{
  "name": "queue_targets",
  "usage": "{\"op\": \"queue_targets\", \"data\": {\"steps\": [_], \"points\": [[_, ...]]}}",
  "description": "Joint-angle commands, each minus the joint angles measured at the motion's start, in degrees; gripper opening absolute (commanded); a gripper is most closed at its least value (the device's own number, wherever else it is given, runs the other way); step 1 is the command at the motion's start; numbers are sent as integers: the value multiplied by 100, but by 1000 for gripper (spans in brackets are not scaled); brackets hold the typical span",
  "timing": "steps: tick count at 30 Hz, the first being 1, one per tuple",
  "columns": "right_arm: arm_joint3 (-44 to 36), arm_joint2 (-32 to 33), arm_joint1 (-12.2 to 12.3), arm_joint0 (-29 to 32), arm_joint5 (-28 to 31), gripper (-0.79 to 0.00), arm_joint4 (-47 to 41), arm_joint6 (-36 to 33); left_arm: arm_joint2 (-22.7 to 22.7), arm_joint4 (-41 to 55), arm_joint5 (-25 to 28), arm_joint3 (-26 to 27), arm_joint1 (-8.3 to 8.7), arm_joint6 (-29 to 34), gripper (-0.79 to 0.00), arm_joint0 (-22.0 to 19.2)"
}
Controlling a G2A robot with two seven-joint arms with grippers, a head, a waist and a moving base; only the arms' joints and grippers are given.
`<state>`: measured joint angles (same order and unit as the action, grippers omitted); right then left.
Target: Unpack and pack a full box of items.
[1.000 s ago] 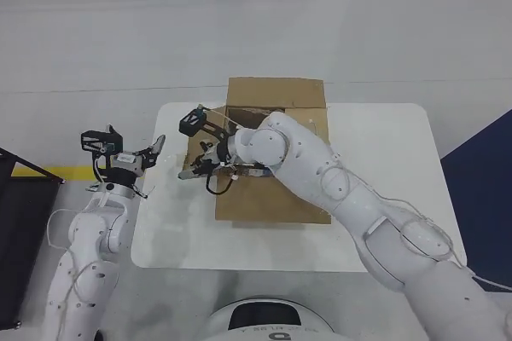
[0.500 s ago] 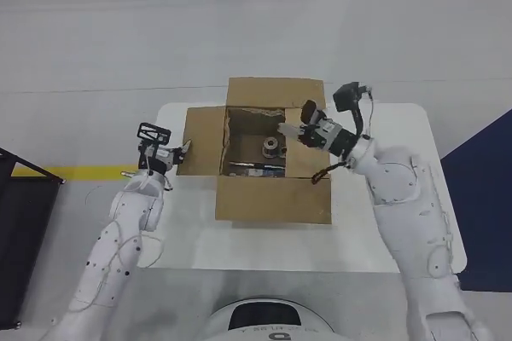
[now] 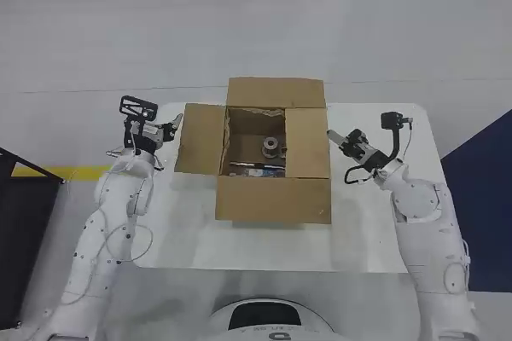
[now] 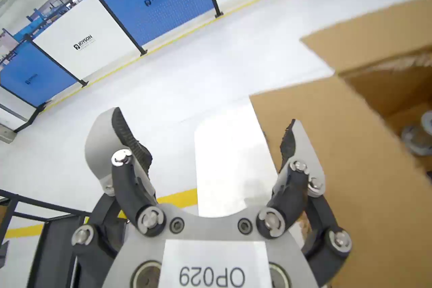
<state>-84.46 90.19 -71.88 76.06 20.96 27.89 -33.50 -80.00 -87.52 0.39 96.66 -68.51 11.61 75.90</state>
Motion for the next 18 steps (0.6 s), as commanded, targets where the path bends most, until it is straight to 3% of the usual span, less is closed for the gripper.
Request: {"op": "queue_targets", "data": {"steps": [1, 3, 6, 12, 18], "points": [[352, -107, -5, -192, -33, 0, -45, -31, 90, -333, 281, 449, 13, 194, 0, 69], [614, -202, -8, -314, 61, 0, -157, -98, 353, -499, 453, 662, -3, 359, 0, 74], [914, -305, -2, -438, 289, 0, -337, -240, 936, -731, 482, 571, -76, 567, 0, -105], [1382, -259, 52, -521, 924, 0, -1086, -735, 2165, -247, 707, -429, -352, 893, 0, -846], [1790, -137, 134, -549, 1461, 0, -1997, -1426, 3047, 150, 542, -1530, -687, 1305, 0, -1666]]}}
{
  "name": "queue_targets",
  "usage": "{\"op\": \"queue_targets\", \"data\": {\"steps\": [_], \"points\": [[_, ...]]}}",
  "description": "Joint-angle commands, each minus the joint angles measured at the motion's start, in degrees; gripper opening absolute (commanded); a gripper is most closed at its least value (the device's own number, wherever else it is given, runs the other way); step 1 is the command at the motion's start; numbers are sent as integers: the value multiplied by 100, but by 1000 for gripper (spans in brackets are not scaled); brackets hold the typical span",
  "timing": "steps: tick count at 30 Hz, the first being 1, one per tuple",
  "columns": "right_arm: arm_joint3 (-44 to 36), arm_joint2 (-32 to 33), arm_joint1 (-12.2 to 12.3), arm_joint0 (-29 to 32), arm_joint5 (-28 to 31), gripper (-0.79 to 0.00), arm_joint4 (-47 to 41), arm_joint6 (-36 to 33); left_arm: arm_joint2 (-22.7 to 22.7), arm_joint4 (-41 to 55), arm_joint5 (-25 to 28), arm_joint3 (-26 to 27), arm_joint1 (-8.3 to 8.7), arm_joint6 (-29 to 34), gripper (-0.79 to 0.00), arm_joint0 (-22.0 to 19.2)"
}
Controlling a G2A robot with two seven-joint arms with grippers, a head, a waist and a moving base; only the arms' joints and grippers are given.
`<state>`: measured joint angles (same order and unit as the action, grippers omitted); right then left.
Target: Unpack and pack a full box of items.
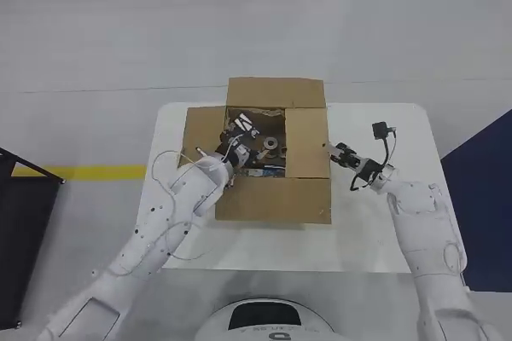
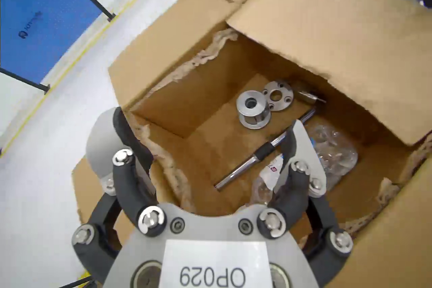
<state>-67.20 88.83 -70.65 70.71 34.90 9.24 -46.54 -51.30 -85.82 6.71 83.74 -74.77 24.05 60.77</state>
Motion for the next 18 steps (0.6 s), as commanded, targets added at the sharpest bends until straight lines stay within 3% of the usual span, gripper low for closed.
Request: {"op": "queue_targets", "data": {"steps": [1, 6, 12, 18], "points": [[123, -9, 22, -32, 140, 0, -238, -234, 317, -26, -192, -418, -124, 109, 0, -273], [429, -163, 58, -189, 480, 0, -967, -967, 859, 111, -441, -1084, -414, -42, 0, -718], [858, -317, 102, -489, 582, 0, -1844, -1703, 1132, 379, -371, -1763, -669, -612, 0, -1123], [905, -368, 262, -459, 404, 0, -2447, -1882, 1217, 906, -211, -1776, -871, -1472, 0, -1237]]}}
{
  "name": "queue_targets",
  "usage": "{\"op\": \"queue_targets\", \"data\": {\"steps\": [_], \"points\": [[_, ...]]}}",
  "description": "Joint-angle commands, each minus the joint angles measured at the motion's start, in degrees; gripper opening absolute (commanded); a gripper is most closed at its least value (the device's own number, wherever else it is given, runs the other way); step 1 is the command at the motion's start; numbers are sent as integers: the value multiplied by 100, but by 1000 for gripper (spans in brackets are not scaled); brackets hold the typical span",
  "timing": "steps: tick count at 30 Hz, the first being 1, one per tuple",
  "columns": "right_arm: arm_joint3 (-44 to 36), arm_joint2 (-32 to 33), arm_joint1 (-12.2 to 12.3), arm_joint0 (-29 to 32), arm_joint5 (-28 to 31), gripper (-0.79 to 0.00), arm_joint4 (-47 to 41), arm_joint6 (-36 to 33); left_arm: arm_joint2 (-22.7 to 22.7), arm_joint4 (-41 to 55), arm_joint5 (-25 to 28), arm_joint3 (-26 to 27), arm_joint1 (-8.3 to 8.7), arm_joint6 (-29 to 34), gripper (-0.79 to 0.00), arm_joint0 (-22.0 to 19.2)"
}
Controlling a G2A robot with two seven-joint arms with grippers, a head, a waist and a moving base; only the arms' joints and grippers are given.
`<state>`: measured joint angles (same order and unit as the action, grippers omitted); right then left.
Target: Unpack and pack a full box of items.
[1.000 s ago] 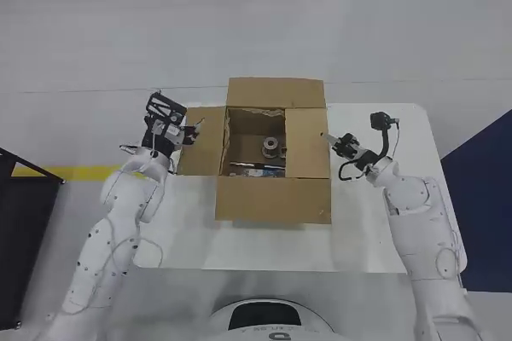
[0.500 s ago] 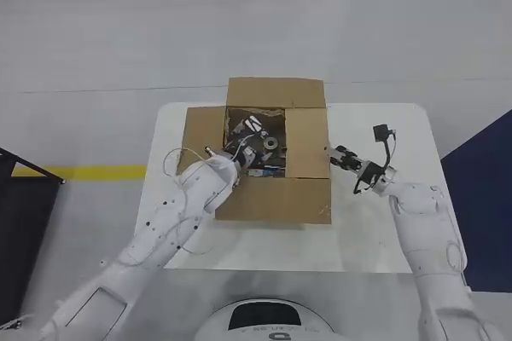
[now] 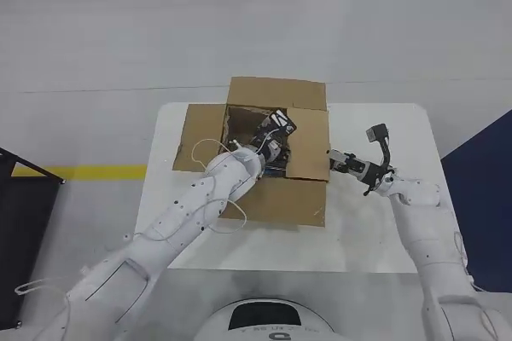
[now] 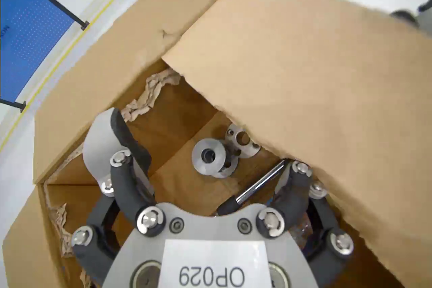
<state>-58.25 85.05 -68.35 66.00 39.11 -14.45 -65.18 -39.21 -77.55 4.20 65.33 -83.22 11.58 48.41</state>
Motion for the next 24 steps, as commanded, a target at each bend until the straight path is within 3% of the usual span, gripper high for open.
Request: {"op": "queue_targets", "data": {"steps": [1, 6, 10, 15, 19, 24], "points": [[25, 30, 67, 36, -17, 0, -125, -17, 6, 136, 33, 184, -51, -443, 0, 8], [-35, 252, 241, 275, 108, 0, -415, 107, 111, 183, 45, 631, -156, -1058, 0, 70], [-188, 818, 417, 829, 504, 0, -781, 504, 456, -87, -109, 590, -329, -809, 0, -101], [-668, 1686, 594, 1953, 1117, 0, -1358, 1117, 919, -203, -491, -255, -665, -753, 0, -323], [-1187, 2043, 642, 2708, 1512, 0, -1328, 1513, 1020, -36, -530, -960, -875, -929, 0, -451], [-1847, 2037, 650, 2839, 1150, 0, -672, 1792, 853, 3, -610, -1269, -971, -1372, 0, -617]]}}
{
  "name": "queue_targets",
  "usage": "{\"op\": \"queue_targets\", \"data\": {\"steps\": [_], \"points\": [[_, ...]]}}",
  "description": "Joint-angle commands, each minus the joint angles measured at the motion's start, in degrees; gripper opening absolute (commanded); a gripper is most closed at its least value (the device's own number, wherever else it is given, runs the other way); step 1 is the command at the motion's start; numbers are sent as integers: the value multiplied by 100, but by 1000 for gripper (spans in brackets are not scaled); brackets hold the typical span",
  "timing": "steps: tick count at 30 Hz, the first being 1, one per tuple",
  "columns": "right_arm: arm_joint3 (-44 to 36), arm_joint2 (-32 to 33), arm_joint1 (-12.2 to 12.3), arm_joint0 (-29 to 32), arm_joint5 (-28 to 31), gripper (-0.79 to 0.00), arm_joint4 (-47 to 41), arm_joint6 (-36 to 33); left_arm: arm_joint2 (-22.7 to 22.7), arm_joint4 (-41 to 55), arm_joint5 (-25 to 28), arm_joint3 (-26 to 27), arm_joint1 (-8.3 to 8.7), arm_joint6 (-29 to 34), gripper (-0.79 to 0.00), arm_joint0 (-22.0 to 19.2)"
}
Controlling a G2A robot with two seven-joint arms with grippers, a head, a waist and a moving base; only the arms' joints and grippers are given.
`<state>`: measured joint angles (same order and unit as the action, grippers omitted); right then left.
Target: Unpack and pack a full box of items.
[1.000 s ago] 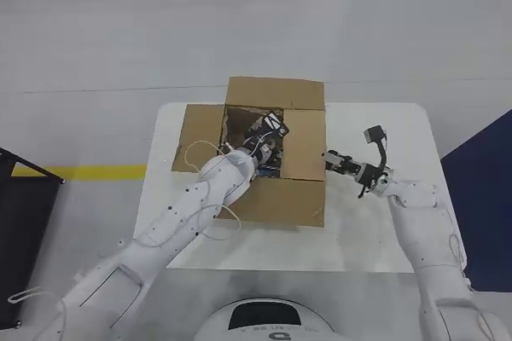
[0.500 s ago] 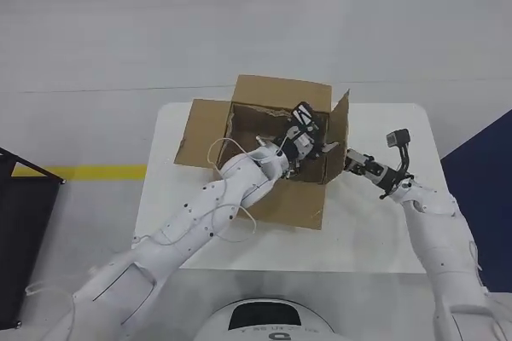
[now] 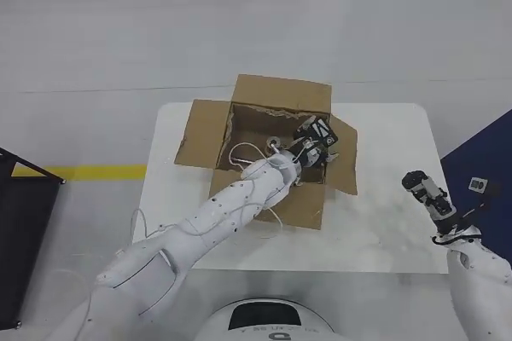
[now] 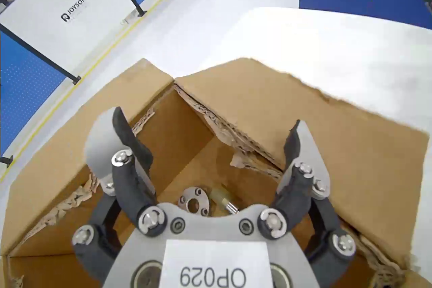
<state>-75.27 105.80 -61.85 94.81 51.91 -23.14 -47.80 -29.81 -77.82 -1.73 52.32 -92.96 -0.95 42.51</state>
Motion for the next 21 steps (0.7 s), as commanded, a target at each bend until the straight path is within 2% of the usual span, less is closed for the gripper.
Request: {"op": "queue_targets", "data": {"steps": [1, 4, 7, 11, 14, 17, 21], "points": [[-237, -74, 1, -104, -247, 0, 353, 120, -189, 53, -14, 104, 26, -201, 0, -29], [-493, -237, 0, -337, -447, 0, 753, 229, -659, -65, -16, 621, 213, -376, 0, 50], [-731, -331, 4, -542, -528, 0, 1163, 358, -1418, -423, 7, 1658, 552, -289, 0, 453], [-1000, -535, -2, -842, -716, 0, 1644, 550, -2752, -1042, 314, 3613, 1046, 182, 0, 1658], [-1226, -823, -21, -1147, -986, 0, 2178, 724, -3783, -1299, 572, 4820, 1300, 376, 0, 2649], [-1441, -1125, -45, -1430, -1245, 0, 2794, 915, -4631, -1148, 712, 5368, 1433, 369, 0, 3362], [-1724, -1399, -86, -1634, -1968, 0, 3894, 1491, -5426, -735, 852, 5548, 1522, 209, 0, 3960]]}}
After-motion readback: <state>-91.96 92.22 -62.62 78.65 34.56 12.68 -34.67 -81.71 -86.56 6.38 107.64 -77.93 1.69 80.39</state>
